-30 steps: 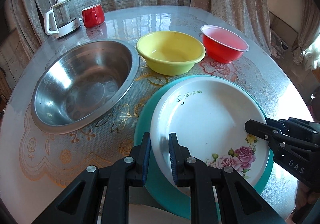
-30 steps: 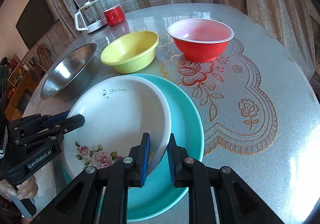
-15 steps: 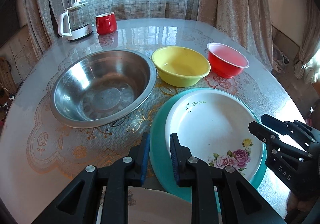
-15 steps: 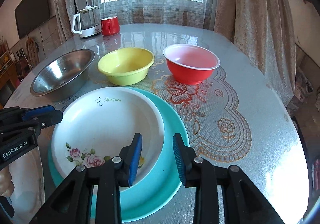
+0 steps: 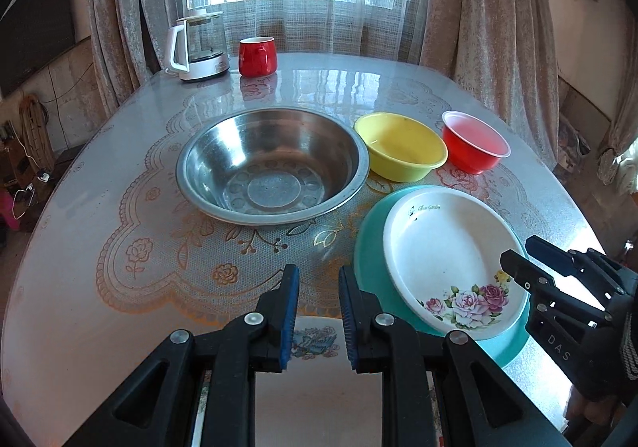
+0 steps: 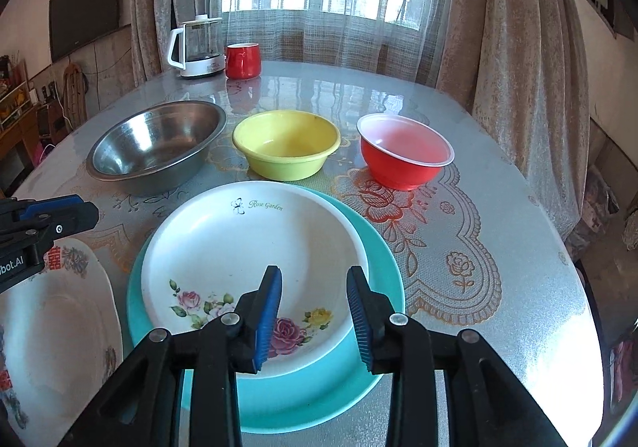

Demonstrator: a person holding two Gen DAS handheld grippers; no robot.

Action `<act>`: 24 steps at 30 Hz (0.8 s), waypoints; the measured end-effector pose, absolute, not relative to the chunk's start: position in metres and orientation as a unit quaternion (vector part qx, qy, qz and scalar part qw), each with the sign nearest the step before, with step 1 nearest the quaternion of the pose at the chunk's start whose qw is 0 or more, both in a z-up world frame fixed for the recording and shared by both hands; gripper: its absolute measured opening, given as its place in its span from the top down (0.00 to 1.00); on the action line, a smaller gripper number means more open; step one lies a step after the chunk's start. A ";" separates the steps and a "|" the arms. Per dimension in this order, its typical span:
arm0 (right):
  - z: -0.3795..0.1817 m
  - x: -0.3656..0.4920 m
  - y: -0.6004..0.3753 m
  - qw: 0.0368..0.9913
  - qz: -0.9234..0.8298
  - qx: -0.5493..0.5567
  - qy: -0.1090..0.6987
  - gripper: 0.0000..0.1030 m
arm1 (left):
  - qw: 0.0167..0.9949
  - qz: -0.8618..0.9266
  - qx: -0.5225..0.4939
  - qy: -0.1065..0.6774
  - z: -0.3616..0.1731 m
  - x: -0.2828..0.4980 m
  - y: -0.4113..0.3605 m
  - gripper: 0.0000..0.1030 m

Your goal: Organize plates and bowls

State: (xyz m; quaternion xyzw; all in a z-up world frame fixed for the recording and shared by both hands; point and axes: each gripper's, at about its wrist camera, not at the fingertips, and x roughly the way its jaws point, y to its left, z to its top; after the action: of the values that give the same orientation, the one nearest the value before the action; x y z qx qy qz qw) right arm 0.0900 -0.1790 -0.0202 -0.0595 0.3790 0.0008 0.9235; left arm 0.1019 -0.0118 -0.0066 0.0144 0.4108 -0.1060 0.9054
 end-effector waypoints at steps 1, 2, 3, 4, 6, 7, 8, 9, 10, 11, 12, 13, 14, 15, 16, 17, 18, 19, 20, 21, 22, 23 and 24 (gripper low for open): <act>-0.020 0.089 -0.176 0.924 0.003 -0.060 0.379 0.67 | 0.906 -0.102 0.014 0.411 -0.007 0.100 -0.009 0.80; -0.021 0.089 -0.174 0.924 0.006 -0.061 0.379 0.67 | 0.906 -0.099 0.013 0.411 -0.007 0.099 -0.006 0.80; -0.021 0.088 -0.172 0.923 0.008 -0.061 0.379 0.67 | 0.907 -0.097 0.012 0.410 -0.007 0.098 -0.003 0.80; -0.021 0.088 -0.170 0.923 0.011 -0.062 0.379 0.67 | 0.908 -0.093 0.011 0.409 -0.007 0.096 0.000 0.80; -0.021 0.087 -0.167 0.923 0.017 -0.060 0.380 0.67 | 0.910 -0.086 0.010 0.406 -0.007 0.093 0.005 0.80; -0.022 0.086 -0.166 0.923 0.019 -0.059 0.380 0.67 | 0.911 -0.084 0.008 0.405 -0.006 0.091 0.008 0.80; -0.022 0.086 -0.165 0.923 0.022 -0.057 0.380 0.67 | 0.911 -0.082 0.006 0.403 -0.006 0.090 0.011 0.80; -0.022 0.086 -0.163 0.923 0.025 -0.056 0.380 0.67 | 0.912 -0.080 0.004 0.402 -0.006 0.088 0.014 0.80; -0.022 0.086 -0.162 0.923 0.029 -0.054 0.380 0.67 | 0.913 -0.077 0.004 0.400 -0.005 0.086 0.015 0.80; -0.021 0.085 -0.161 0.923 0.033 -0.052 0.379 0.67 | 0.915 -0.074 0.003 0.397 -0.005 0.085 0.018 0.80; -0.021 0.085 -0.160 0.924 0.038 -0.048 0.378 0.67 | 0.916 -0.071 0.002 0.395 -0.004 0.083 0.020 0.80; -0.020 0.085 -0.159 0.924 0.044 -0.043 0.377 0.67 | 0.916 -0.068 0.001 0.394 -0.004 0.082 0.023 0.80; -0.019 0.085 -0.158 0.925 0.051 -0.036 0.376 0.67 | 0.917 -0.066 -0.002 0.394 -0.004 0.080 0.025 0.80; -0.018 0.085 -0.158 0.925 0.057 -0.031 0.376 0.67 | 0.917 -0.064 -0.004 0.394 -0.004 0.080 0.028 0.80; -0.018 0.085 -0.157 0.924 0.062 -0.026 0.375 0.67 | 0.917 -0.062 -0.007 0.394 -0.004 0.078 0.030 0.79; -0.017 0.085 -0.156 0.924 0.067 -0.023 0.375 0.67 | 0.917 -0.059 -0.009 0.394 -0.004 0.077 0.033 0.79; -0.017 0.085 -0.155 0.924 0.071 -0.020 0.375 0.66 | 0.917 -0.057 -0.011 0.394 -0.005 0.076 0.036 0.79; -0.016 0.085 -0.154 0.924 0.076 -0.016 0.375 0.66 | 0.917 -0.055 -0.013 0.395 -0.006 0.075 0.039 0.79; -0.017 0.085 -0.153 0.923 0.081 -0.012 0.376 0.66 | 0.917 -0.053 -0.015 0.396 -0.006 0.074 0.041 0.79; -0.017 0.085 -0.152 0.922 0.085 -0.008 0.377 0.66 | 0.916 -0.051 -0.017 0.397 -0.007 0.074 0.043 0.79; -0.017 0.085 -0.151 0.922 0.089 -0.006 0.378 0.66 | 0.916 -0.049 -0.018 0.397 -0.008 0.073 0.046 0.79; -0.017 0.085 -0.150 0.921 0.092 -0.004 0.380 0.66 | 0.916 -0.047 -0.020 0.398 -0.008 0.072 0.048 0.79; -0.017 0.085 -0.149 0.920 0.095 -0.001 0.381 0.66 | 0.916 -0.045 -0.021 0.399 -0.009 0.071 0.049 0.79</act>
State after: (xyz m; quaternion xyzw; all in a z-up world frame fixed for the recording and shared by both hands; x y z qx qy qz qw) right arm 0.0854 -0.1487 -0.0174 -0.0010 0.3807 0.0946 0.9198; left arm 0.0714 0.0492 -0.0091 -0.0211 0.3989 -0.0454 0.9156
